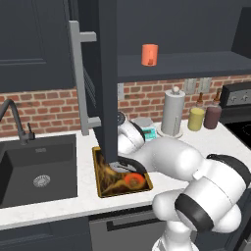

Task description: Pick the kettle from the counter and place it on the tray. Then pick the mug from the cabinet and place it on the tray. Then close the cabinet doors.

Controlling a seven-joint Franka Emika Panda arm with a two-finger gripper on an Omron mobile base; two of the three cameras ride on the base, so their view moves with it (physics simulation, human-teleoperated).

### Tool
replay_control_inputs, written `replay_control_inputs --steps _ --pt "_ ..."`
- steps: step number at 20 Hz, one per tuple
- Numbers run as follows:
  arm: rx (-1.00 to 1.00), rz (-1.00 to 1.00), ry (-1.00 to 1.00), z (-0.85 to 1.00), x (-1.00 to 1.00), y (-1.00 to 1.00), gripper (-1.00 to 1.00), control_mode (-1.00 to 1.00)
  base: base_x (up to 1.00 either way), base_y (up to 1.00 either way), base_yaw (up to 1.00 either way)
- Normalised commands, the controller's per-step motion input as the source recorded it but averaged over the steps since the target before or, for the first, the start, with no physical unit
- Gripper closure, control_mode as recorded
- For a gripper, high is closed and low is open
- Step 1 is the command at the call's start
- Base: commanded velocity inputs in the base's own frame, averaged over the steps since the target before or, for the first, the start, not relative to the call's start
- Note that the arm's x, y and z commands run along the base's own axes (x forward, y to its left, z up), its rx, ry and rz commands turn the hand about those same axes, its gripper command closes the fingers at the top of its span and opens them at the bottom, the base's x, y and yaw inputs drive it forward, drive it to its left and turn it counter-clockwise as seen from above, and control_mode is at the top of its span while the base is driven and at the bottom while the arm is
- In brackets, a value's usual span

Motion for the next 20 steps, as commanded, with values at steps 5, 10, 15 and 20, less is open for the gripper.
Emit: replay_control_inputs --steps 5,10,15,20 --pt "0.02 -0.01 -0.01 0.19 -0.38 -0.22 -1.00 -1.00 0.00 0.00 0.00" --pt "0.09 0.00 -0.03 0.66 -0.39 -0.23 -1.00 -1.00 0.00 0.00 0.00" --pt "0.05 0.00 0.00 0.68 -0.66 -0.34 -1.00 -1.00 0.00 0.00 0.00" --pt "0.00 0.00 -0.05 0.58 -0.88 -0.34 -1.00 -1.00 0.00 0.00 0.00"
